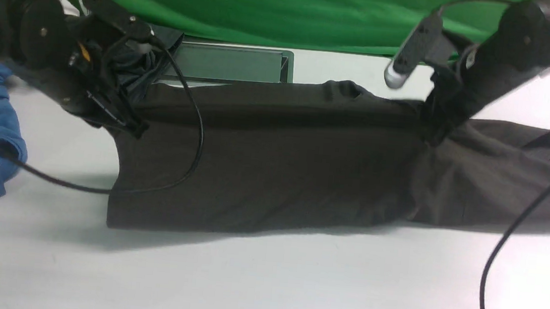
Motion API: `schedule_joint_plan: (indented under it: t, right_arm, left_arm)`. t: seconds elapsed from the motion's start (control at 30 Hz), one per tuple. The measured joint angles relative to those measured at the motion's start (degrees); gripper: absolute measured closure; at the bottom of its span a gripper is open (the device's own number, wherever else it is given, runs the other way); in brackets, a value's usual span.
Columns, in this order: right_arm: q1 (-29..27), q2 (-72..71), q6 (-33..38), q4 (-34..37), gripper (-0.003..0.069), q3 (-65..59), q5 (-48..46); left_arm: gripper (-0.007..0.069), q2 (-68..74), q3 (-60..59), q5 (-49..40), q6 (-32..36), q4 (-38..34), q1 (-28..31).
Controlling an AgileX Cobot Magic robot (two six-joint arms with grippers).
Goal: Fold a long-sleeved shirt on a white desktop.
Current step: 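Fold the black garment in half by bringing its near edge over to the far edge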
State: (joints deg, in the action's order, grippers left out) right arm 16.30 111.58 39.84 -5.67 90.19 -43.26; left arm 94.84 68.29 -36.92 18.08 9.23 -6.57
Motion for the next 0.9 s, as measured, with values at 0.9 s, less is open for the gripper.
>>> schedule_joint_plan:
  t: [0.9]
  right_arm:
    - [-2.0,20.3,-7.0,-0.6,0.038,13.3,23.4]
  left_arm:
    - [0.0582,25.2,17.7,19.1,-4.9,9.2,3.6]
